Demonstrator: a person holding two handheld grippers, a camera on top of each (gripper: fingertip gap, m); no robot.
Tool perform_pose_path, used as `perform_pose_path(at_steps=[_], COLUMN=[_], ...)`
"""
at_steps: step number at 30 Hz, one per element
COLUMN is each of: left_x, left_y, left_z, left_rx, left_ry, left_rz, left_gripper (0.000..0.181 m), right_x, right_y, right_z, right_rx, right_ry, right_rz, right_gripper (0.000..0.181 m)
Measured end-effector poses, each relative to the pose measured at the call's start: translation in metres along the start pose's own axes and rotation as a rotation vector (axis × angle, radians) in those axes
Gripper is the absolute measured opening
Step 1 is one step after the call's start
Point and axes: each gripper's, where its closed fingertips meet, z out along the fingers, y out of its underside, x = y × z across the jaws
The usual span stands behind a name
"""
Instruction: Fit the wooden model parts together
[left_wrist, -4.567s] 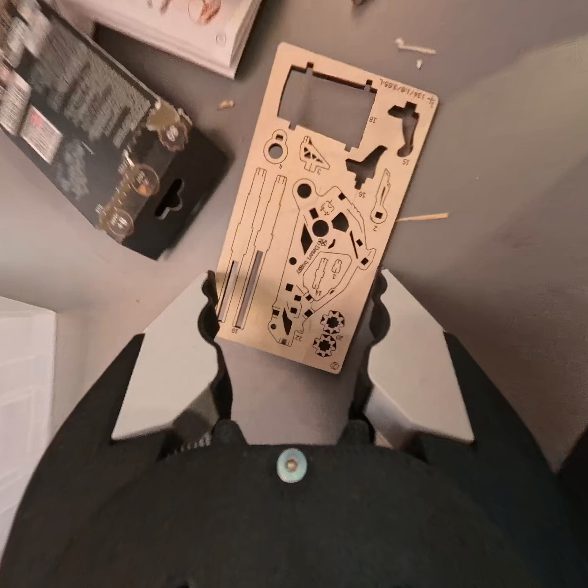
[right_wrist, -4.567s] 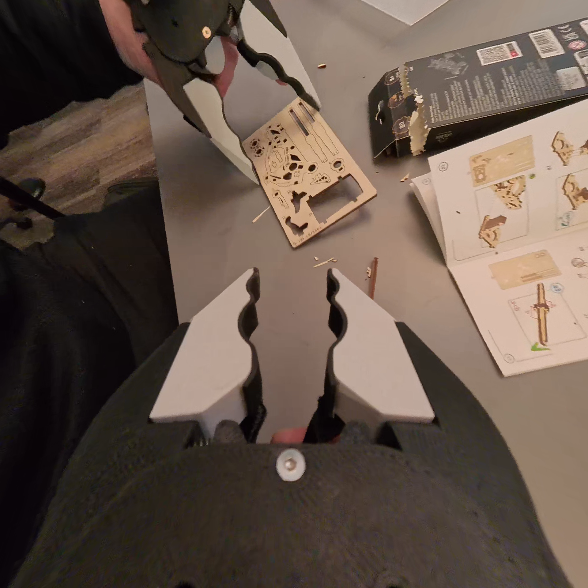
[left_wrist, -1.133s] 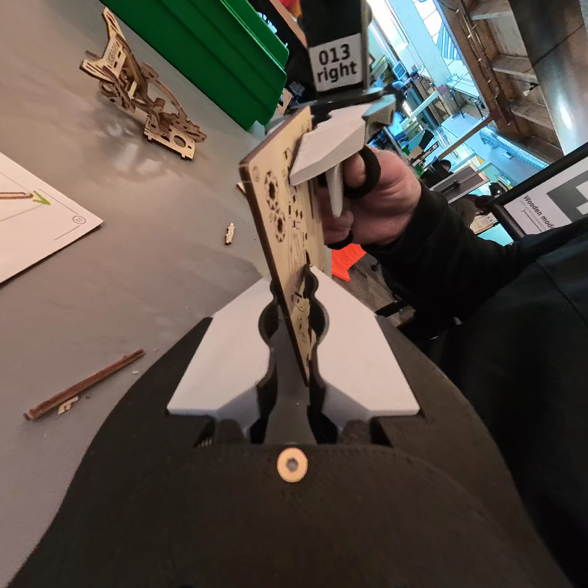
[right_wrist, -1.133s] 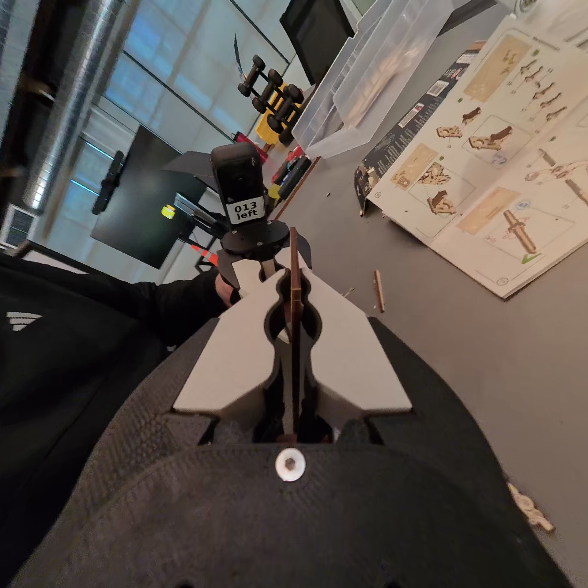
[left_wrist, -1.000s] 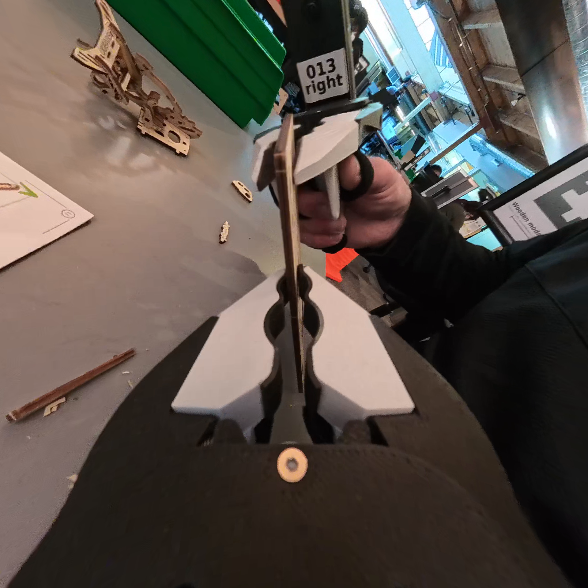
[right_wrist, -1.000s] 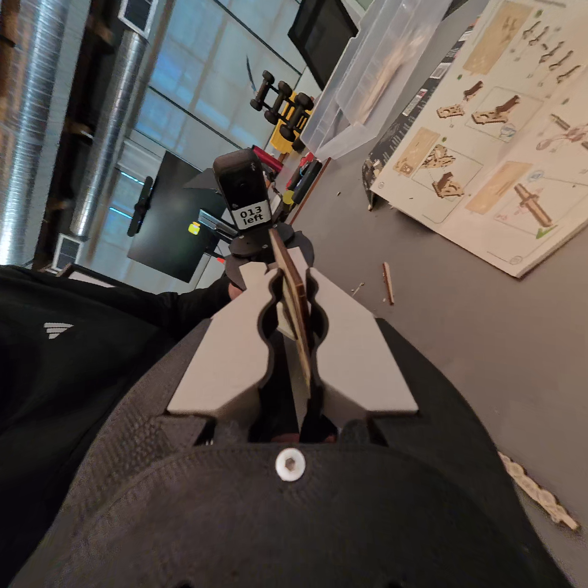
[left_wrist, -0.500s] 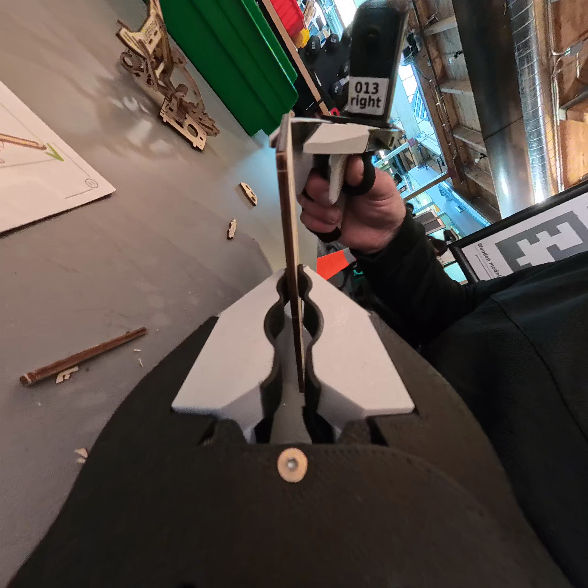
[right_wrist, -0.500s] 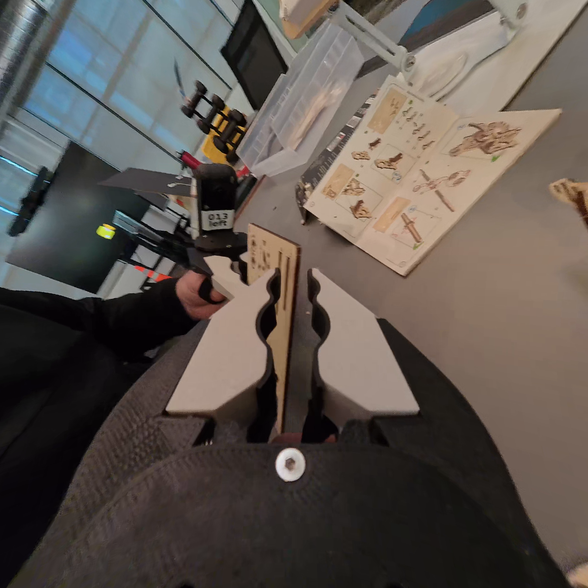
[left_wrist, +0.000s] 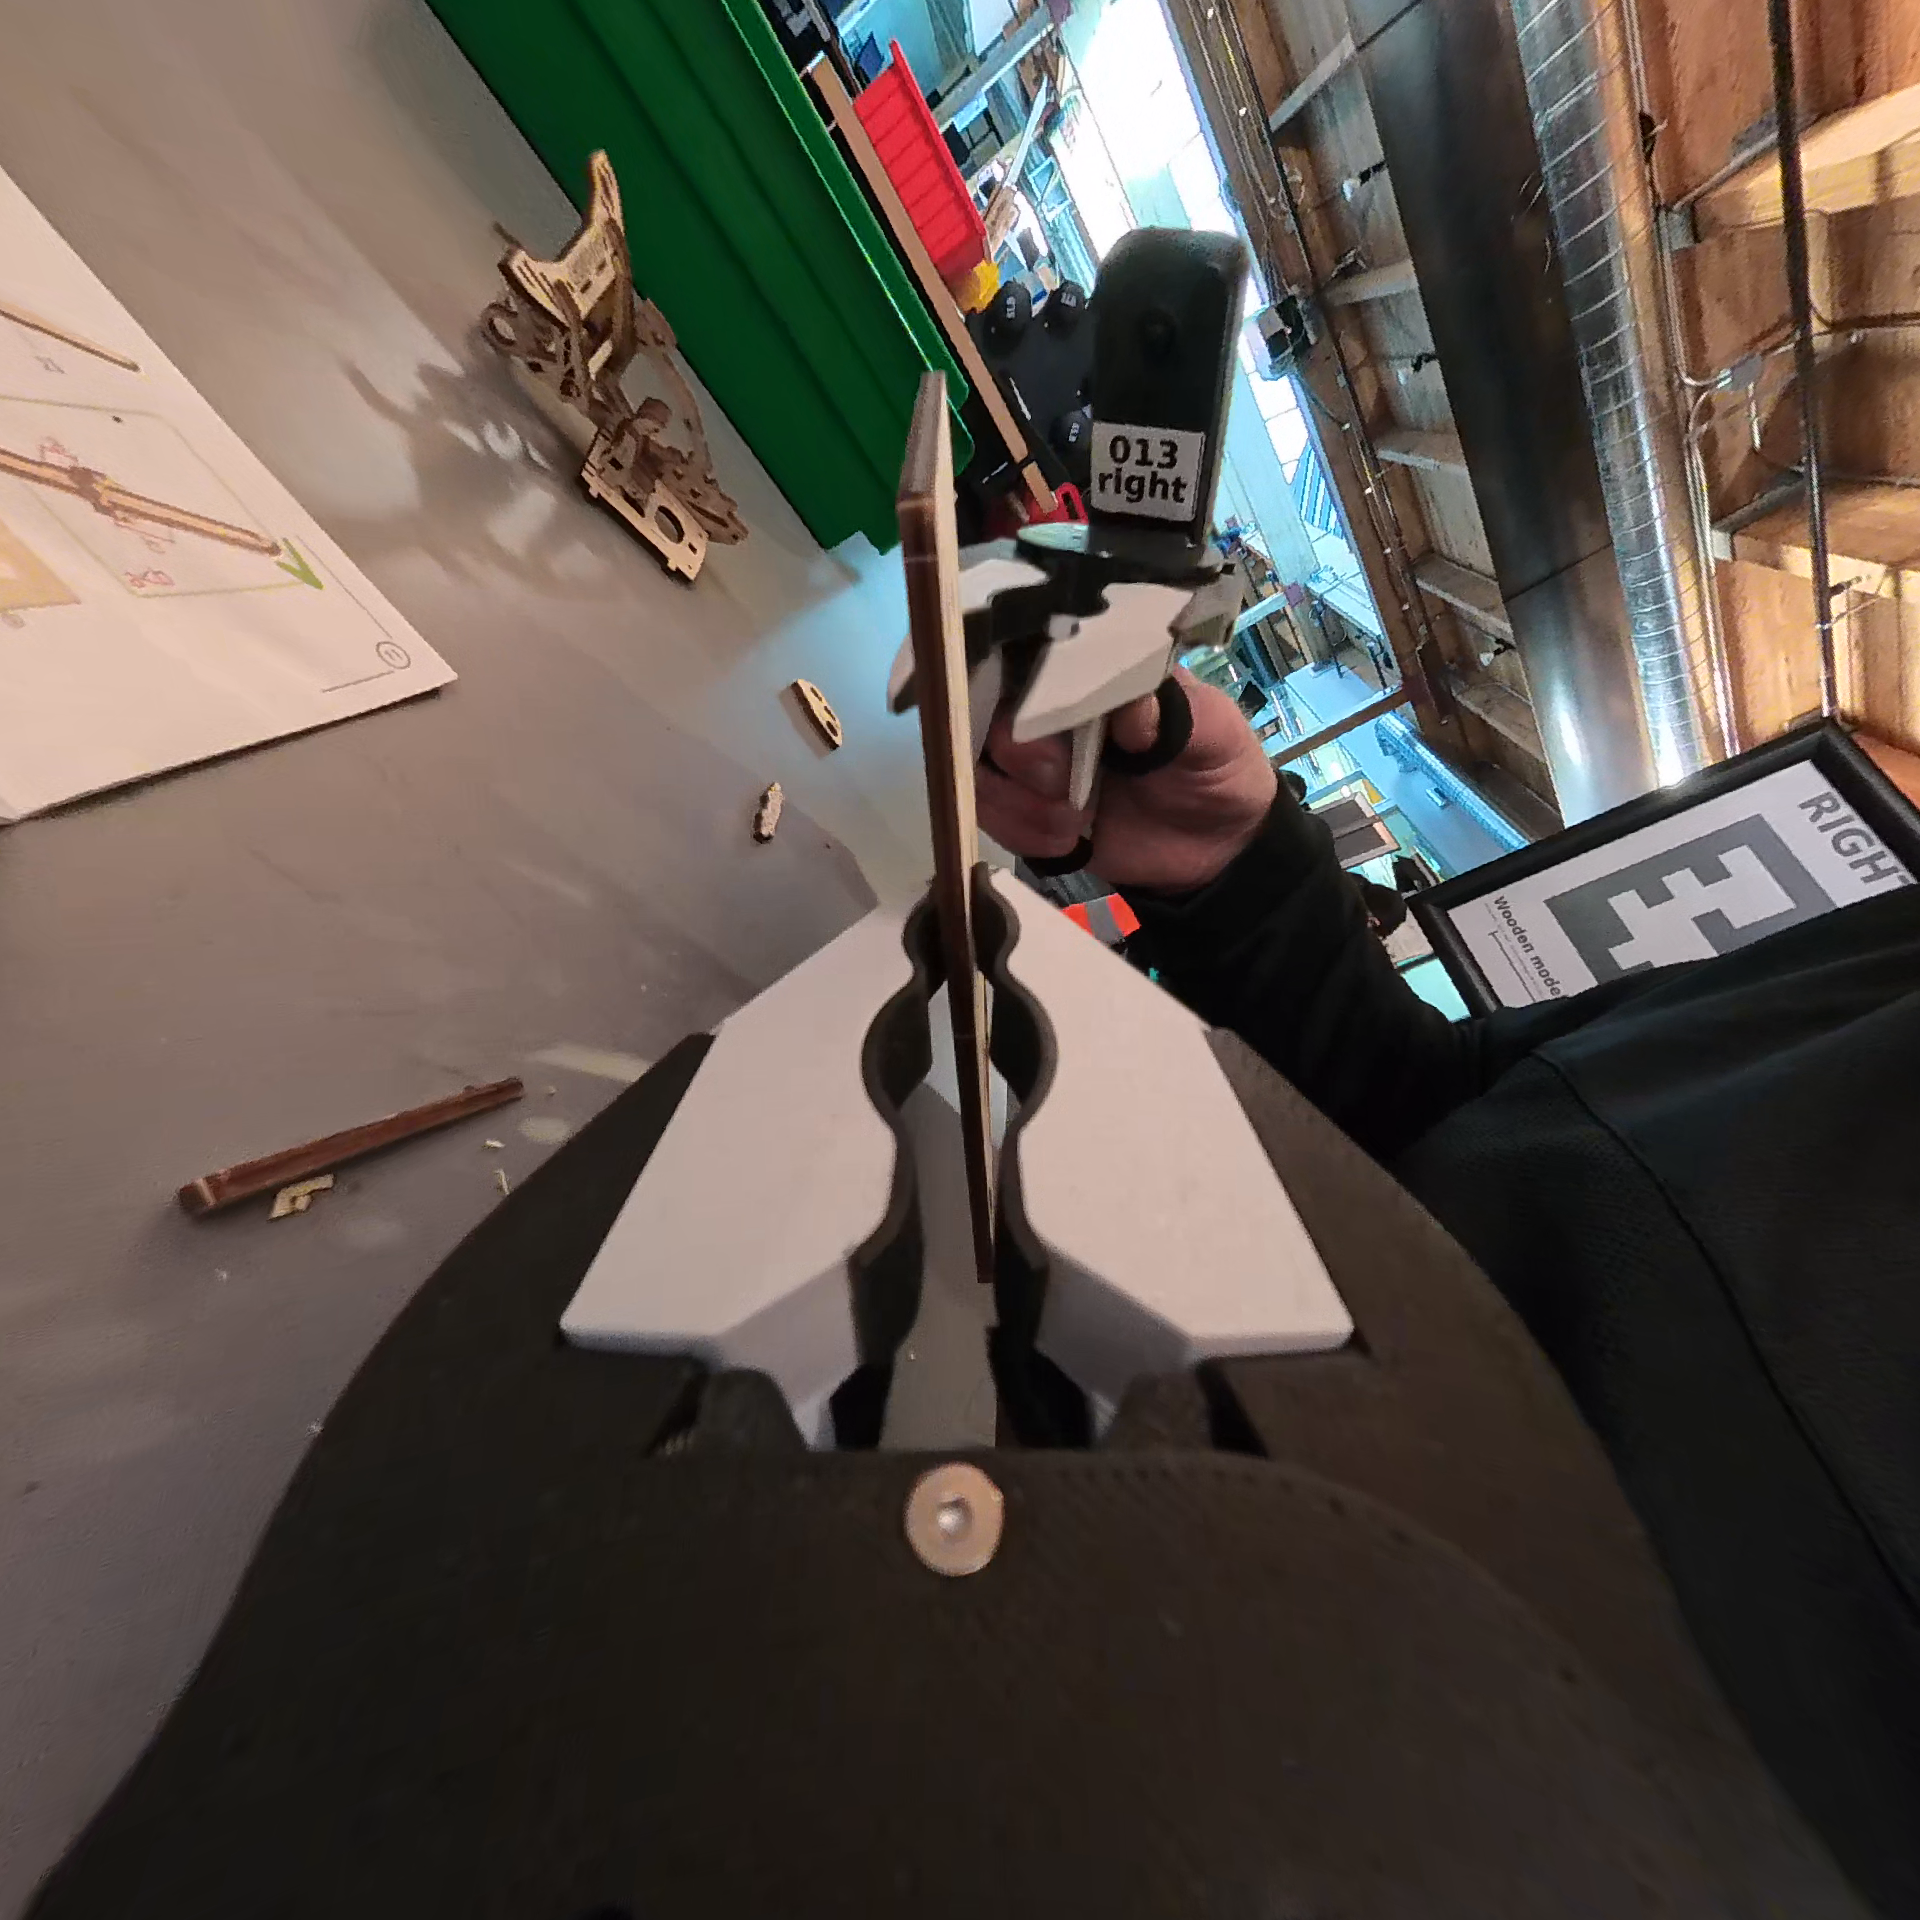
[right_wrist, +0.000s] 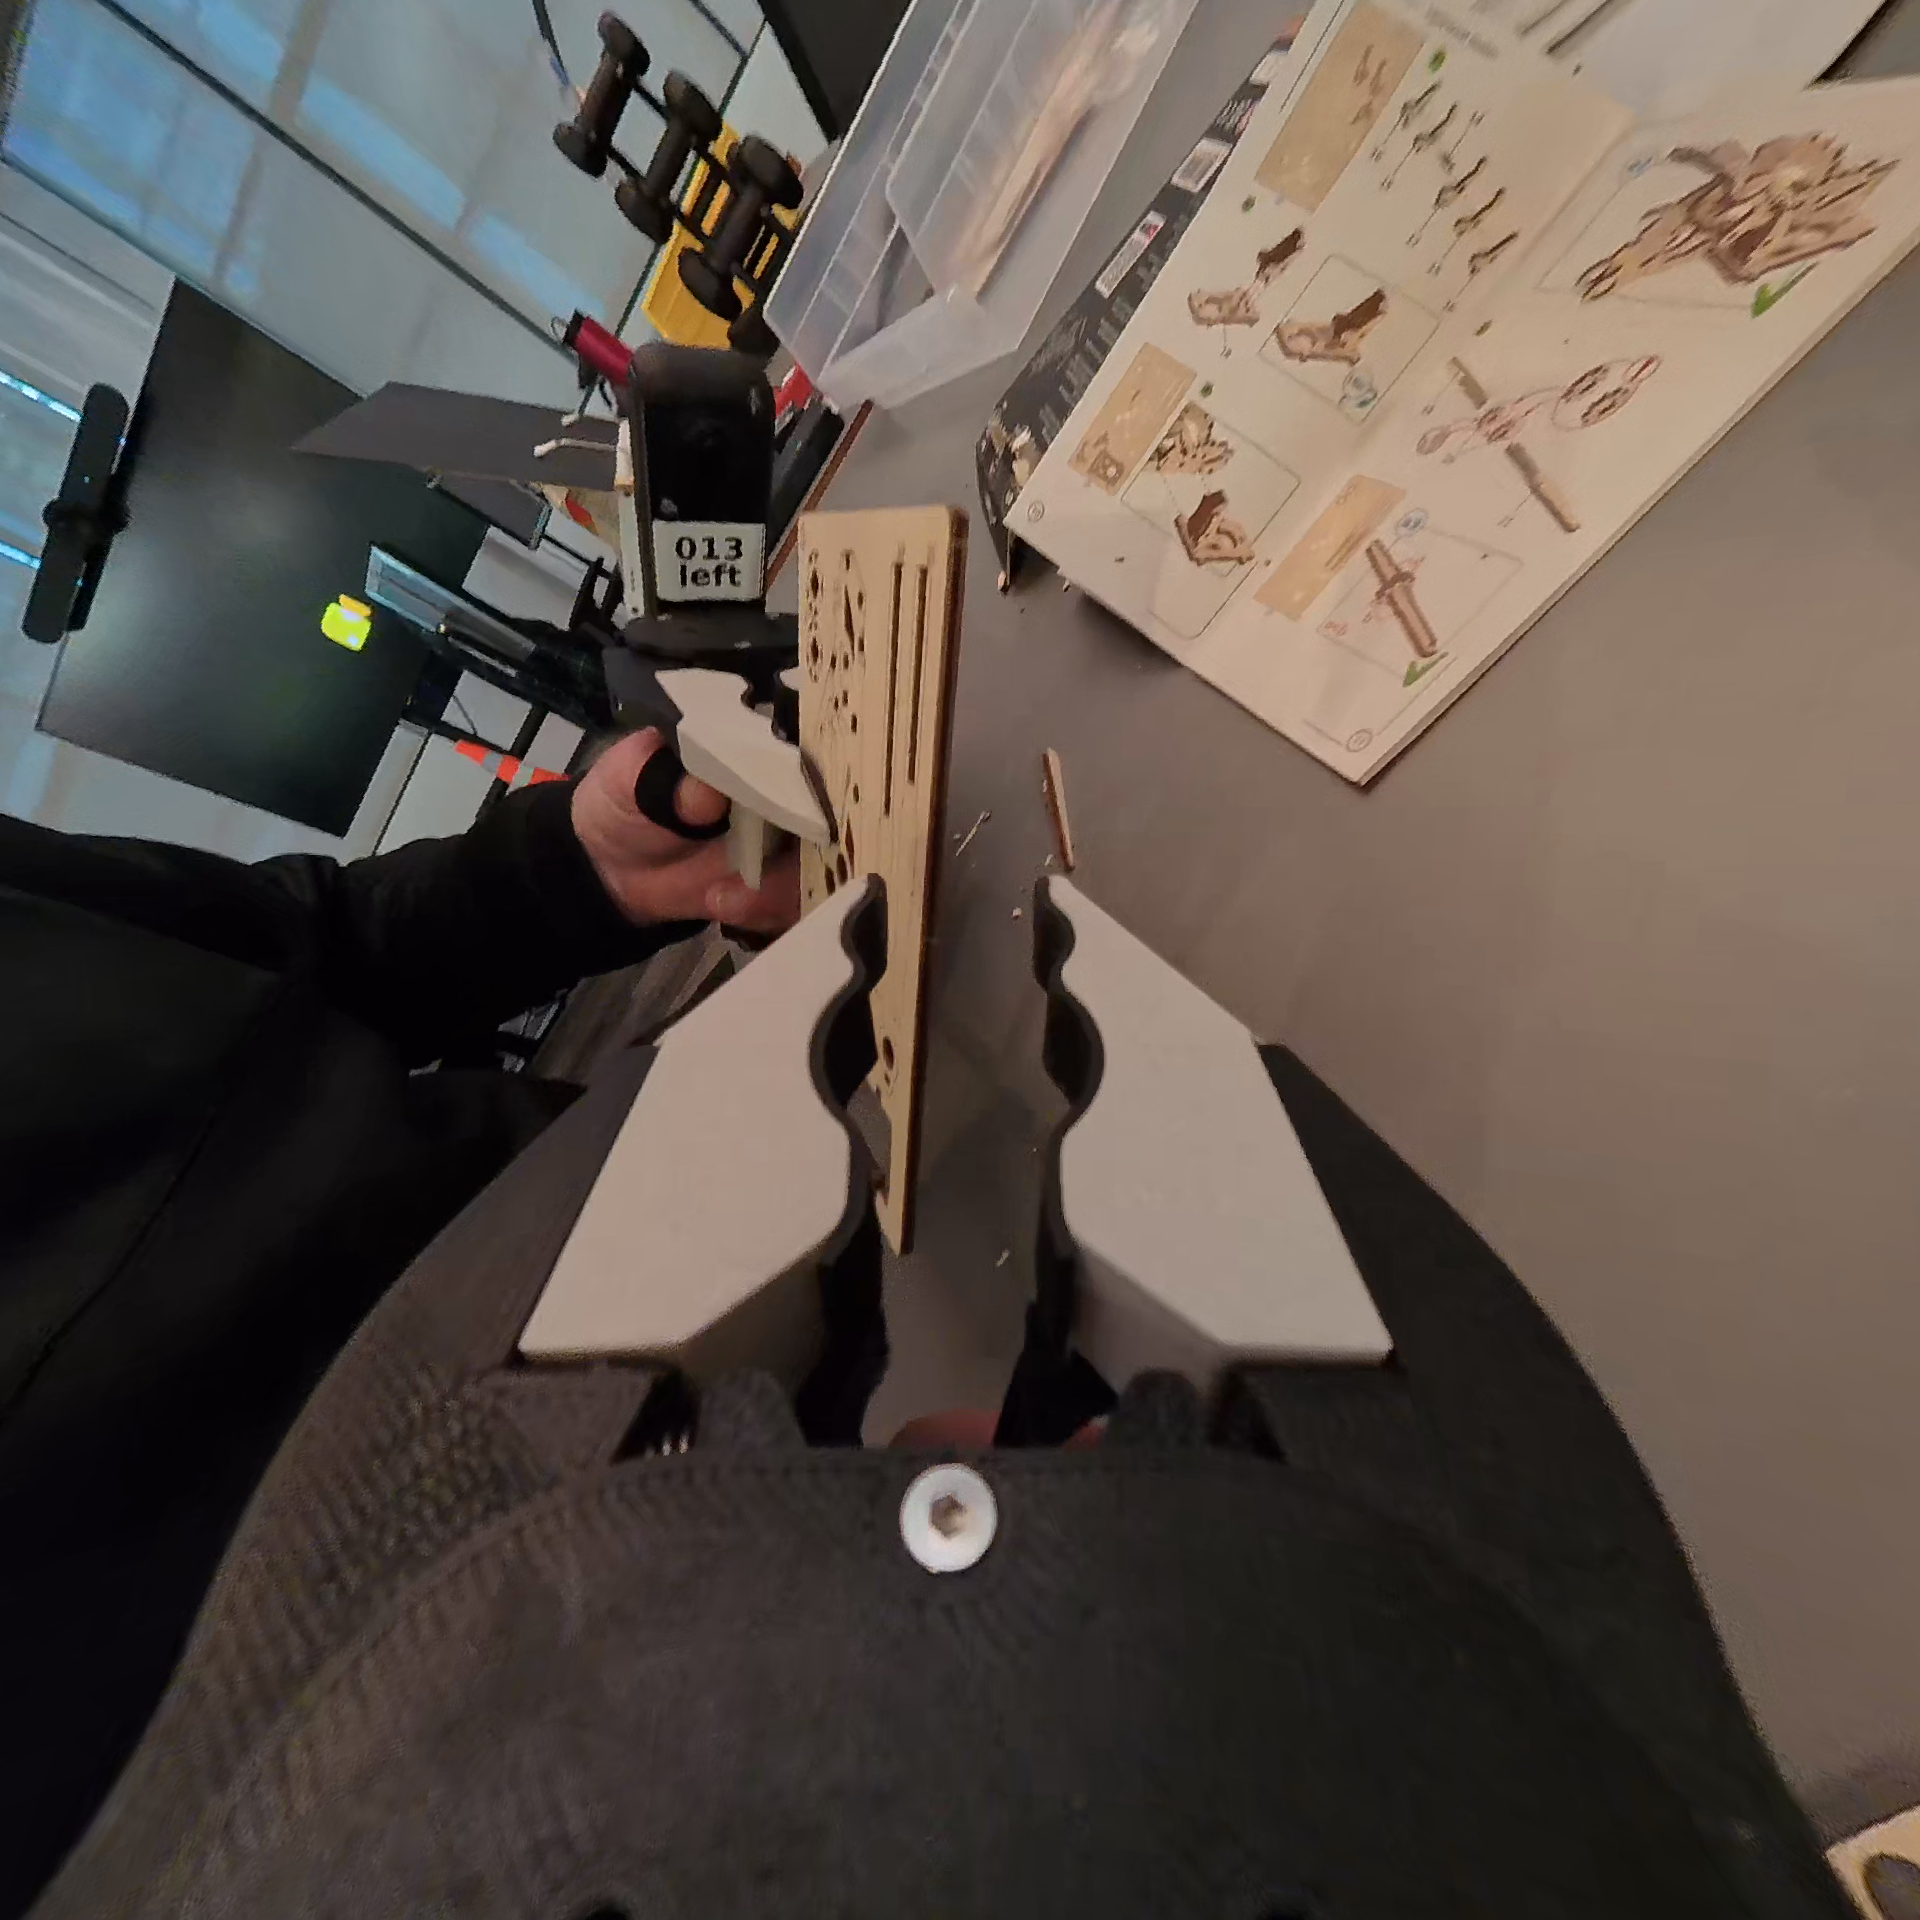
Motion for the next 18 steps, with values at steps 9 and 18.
perform_pose_path(at_steps=[9, 18], left_x=[0.005, 0.004], left_y=[0.000, -0.002], left_z=[0.003, 0.003], left_rx=[0.017, 0.034], left_ry=[0.047, 0.042], left_rz=[-0.035, -0.021], left_gripper=[0.001, 0.004], right_x=[-0.017, -0.021], right_y=[0.019, 0.017], right_z=[0.020, 0.018], right_rx=[-0.099, -0.084], right_ry=[-0.109, -0.154], right_rz=[0.012, 0.051], right_gripper=[0.008, 0.003])
